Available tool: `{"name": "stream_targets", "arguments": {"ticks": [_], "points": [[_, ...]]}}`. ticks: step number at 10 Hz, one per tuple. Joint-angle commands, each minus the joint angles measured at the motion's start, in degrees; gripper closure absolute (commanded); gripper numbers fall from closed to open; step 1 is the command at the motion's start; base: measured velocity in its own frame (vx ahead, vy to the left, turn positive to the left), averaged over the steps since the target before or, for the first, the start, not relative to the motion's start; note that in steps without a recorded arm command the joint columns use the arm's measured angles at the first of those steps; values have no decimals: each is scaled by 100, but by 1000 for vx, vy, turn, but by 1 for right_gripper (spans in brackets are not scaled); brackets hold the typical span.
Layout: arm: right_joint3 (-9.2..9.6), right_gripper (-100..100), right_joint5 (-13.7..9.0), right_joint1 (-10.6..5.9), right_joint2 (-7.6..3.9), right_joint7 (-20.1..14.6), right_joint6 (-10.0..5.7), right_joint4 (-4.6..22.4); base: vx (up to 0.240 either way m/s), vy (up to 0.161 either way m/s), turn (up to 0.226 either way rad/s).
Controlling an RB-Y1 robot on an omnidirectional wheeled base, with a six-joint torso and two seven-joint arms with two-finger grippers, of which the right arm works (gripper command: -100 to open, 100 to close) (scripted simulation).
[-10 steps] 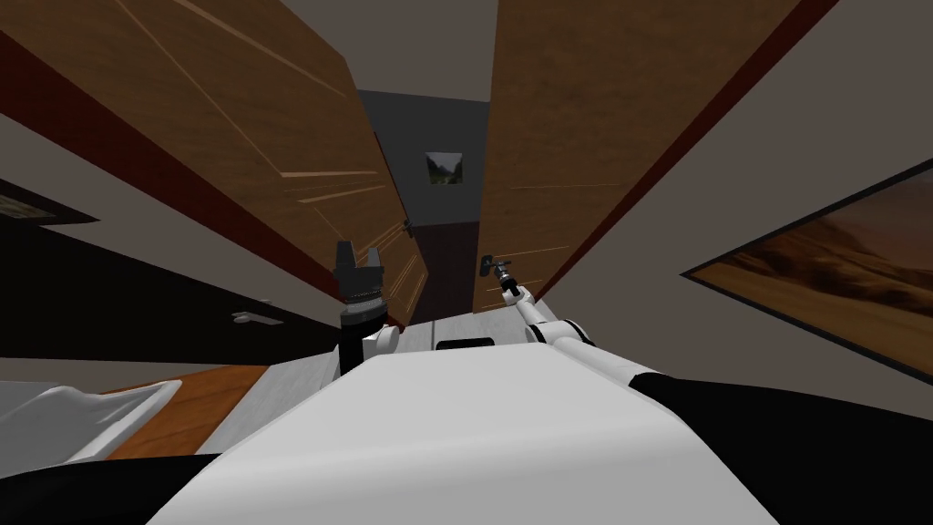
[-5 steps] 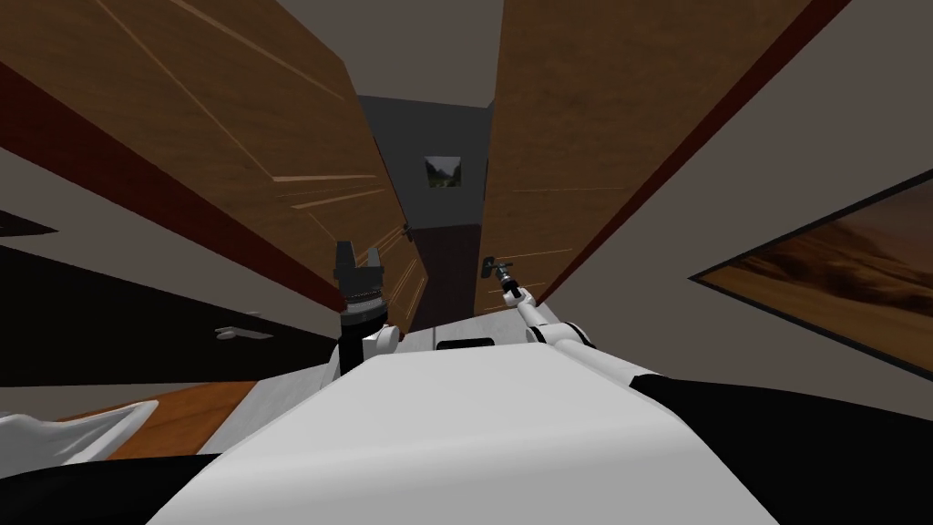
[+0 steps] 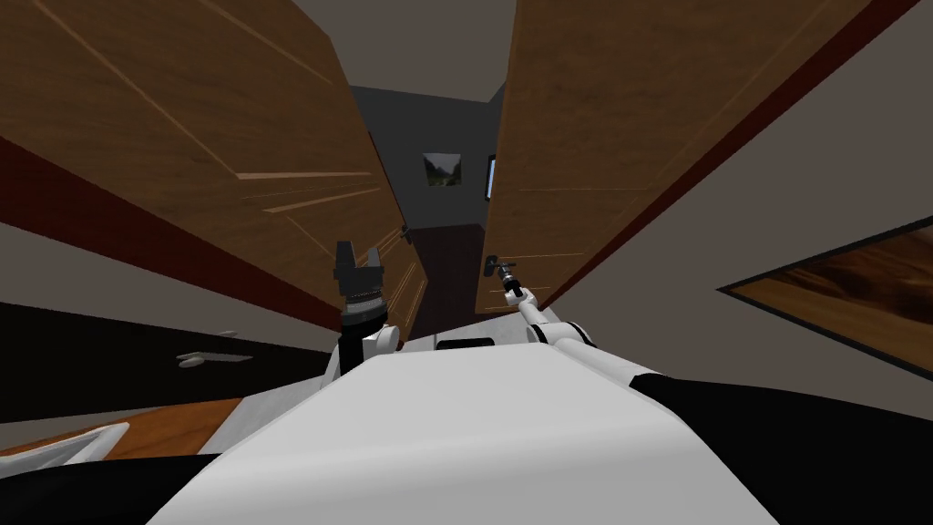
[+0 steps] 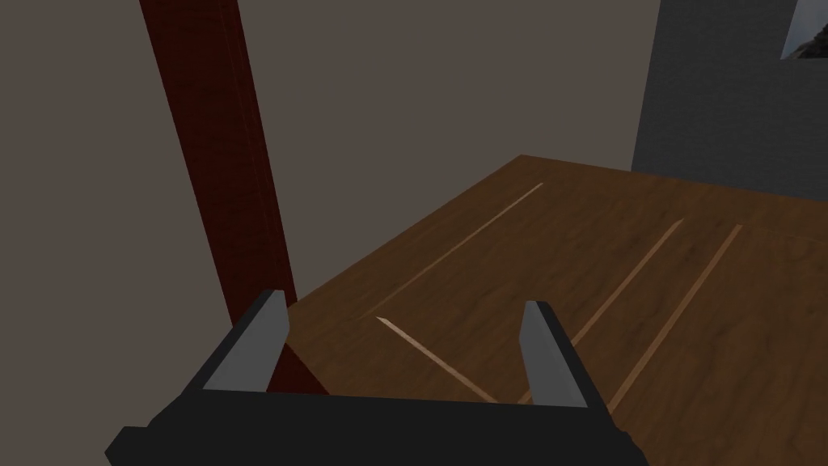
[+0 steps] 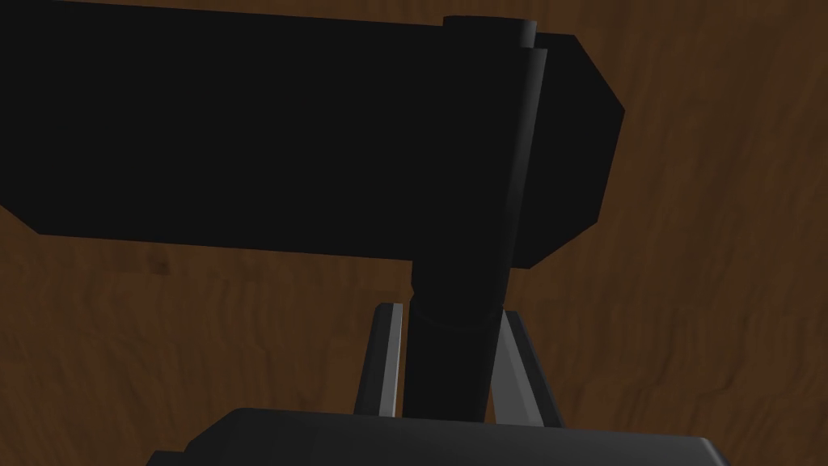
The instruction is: Push the door open
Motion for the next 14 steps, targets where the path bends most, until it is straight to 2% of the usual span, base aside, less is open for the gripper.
{"name": "stream_targets", "arguments": {"ticks": [1,14], "points": [[-147,100,-56,13,-102,50,14,-25,180,108,-65],[-955,100,-390,146,-302,505,87,42,186,115,-69]]}}
